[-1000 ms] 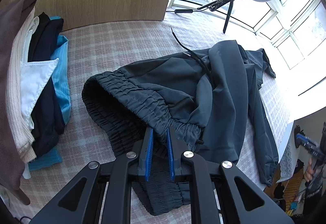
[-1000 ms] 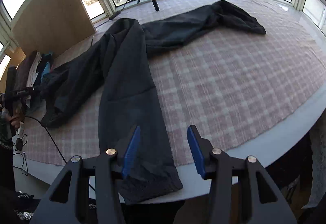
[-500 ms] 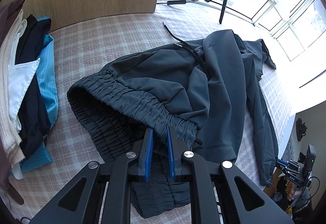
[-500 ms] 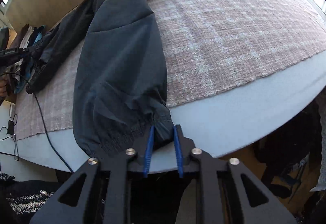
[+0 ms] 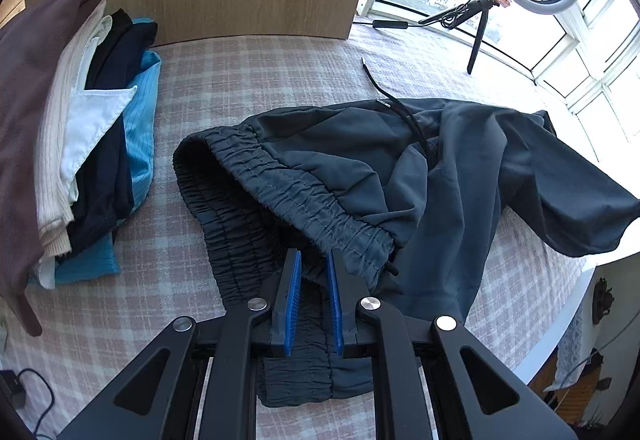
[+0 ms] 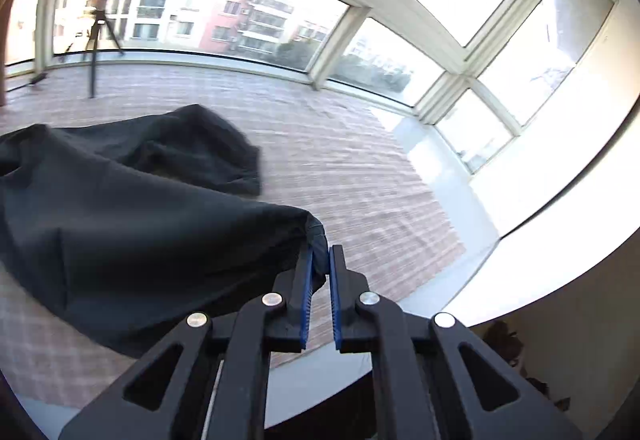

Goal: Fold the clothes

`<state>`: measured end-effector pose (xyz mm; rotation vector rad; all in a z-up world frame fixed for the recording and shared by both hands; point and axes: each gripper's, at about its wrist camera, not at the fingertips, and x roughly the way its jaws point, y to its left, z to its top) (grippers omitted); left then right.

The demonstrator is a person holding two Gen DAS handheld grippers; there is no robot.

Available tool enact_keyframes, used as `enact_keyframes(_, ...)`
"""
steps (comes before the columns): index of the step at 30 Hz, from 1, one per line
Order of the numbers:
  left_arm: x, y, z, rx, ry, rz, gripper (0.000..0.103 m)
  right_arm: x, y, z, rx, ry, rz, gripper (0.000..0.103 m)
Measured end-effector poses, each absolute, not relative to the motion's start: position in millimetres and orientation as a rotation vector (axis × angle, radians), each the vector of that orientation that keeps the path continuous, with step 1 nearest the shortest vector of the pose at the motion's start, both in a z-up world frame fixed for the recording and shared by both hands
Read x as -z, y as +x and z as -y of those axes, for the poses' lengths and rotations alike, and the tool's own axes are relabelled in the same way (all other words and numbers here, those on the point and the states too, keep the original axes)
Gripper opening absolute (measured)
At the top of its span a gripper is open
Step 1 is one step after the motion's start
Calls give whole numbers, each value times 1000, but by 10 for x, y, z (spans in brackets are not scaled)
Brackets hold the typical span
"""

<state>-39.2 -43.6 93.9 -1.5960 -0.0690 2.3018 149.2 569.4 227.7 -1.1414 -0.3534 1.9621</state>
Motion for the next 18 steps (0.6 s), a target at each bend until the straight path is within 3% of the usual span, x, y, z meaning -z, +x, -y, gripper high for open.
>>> enact_keyframes(4,-964,-329,284,-2331,-1618,81,14,-2117,968,-6468,-1815,-1198,347,15)
enact_keyframes(6,-958,-306,215,-2336,-1624,86,17,-2096,868,-6289,-1991,-1217,285,15)
enact_keyframes(11,-814,-386,89,-2306,-1677,116,29,-1648,826,-5321,-2394,-1373,106,29)
enact_keyframes(14,-755,-511,47,-2302,-1692,132,38,-1309,965,-4600,-2577,-1497,12,29)
enact_keyframes(18,-743,-759,150,-2284,-1690,253,39,-909,1099,-3756,-2732,-1664,36,29)
